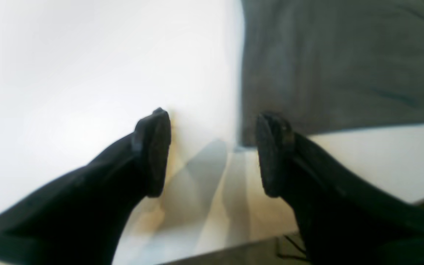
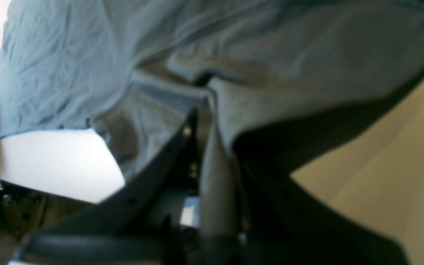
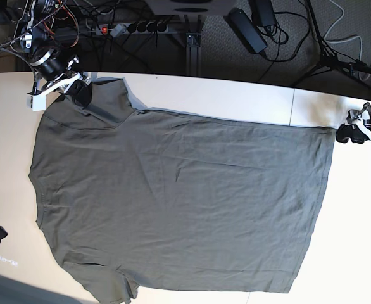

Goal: Fold the T-shirt properly
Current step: 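Grasp the hem corner of the shirt with the left gripper, then lift the shirt edge with both grippers and fold it across the body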

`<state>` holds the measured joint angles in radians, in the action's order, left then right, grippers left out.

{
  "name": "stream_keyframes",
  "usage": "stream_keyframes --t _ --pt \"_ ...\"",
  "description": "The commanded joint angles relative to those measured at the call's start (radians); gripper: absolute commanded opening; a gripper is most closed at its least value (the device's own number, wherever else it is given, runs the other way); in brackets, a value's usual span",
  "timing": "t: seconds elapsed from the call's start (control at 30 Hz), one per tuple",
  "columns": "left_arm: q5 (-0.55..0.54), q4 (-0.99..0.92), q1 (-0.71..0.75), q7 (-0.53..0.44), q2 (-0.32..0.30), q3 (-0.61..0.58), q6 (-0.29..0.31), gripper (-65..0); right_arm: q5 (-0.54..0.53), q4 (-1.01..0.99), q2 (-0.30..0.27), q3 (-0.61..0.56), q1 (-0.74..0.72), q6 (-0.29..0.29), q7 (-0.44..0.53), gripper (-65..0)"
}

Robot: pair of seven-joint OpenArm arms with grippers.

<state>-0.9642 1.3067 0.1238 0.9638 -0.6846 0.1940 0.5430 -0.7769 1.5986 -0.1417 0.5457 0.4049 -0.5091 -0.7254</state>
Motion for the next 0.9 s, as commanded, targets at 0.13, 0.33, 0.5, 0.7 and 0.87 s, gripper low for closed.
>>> stream_keyframes --t 0.13,0.33,0.5,0.7,0.87 --pt "-0.062 -0.056 -0.019 0.011 -0.007 0.008 0.010 -25.3 0.000 0.013 -0.013 0.006 0.003 -0.090 0.009 -65.0" --pt "-0.163 -0.251 -0.082 0.055 -0.002 0.008 0.079 -25.2 0.000 0.013 -0.013 0.006 0.003 -0.090 0.007 -65.0" --pt "-0.173 -0.280 -0.106 0.080 0.018 -0.011 0.098 -25.2 -0.001 0.013 -0.013 0.006 0.003 -0.090 0.007 -65.0" --pt "-0.172 -0.280 -0.107 0.084 0.029 -0.124 0.098 -25.2 -0.001 0.013 -0.013 0.006 0.003 -0.090 0.006 -65.0" --pt "-0.149 -0.280 -0.107 0.083 0.045 -0.183 0.098 -25.3 -0.001 0.013 -0.013 0.006 0.003 -0.090 0.006 -65.0"
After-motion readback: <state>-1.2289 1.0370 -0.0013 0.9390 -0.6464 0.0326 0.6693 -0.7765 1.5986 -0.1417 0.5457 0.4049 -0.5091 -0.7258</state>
